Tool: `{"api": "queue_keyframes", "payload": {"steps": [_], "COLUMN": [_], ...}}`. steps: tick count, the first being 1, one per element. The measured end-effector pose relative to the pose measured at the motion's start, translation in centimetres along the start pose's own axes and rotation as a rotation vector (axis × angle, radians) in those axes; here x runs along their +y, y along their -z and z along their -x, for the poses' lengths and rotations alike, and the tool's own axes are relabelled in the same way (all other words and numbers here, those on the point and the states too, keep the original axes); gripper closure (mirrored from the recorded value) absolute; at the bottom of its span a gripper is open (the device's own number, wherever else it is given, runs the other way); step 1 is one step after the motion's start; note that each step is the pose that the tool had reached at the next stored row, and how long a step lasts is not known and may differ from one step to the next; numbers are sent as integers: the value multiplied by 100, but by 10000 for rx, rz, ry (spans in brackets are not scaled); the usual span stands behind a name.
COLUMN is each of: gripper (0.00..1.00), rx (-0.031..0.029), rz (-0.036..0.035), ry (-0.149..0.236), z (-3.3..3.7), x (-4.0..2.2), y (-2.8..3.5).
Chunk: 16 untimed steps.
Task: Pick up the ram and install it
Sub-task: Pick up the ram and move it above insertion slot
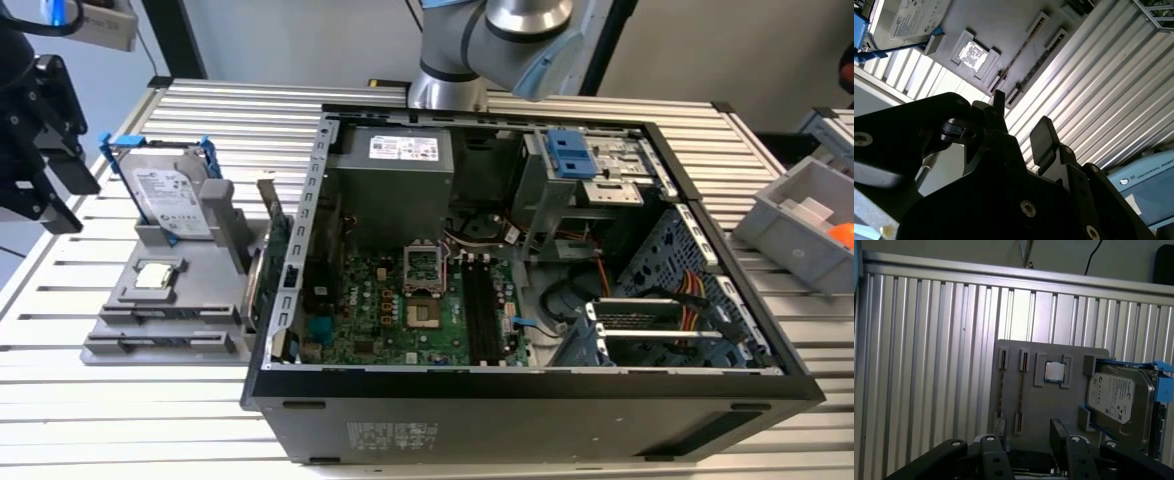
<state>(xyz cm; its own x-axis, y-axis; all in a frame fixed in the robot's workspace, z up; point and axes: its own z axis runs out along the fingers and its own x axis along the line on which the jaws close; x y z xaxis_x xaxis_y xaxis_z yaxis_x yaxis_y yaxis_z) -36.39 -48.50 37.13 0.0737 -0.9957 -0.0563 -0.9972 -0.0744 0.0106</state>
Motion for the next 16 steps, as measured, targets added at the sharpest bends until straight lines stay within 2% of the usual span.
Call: {"api": "queue_keyframes", "payload": {"steps": [16], "gripper": [0], "rx": [28], "rz": [3], "ry": [-1], "z": [2], "x": [-2], "y": [-58]}}
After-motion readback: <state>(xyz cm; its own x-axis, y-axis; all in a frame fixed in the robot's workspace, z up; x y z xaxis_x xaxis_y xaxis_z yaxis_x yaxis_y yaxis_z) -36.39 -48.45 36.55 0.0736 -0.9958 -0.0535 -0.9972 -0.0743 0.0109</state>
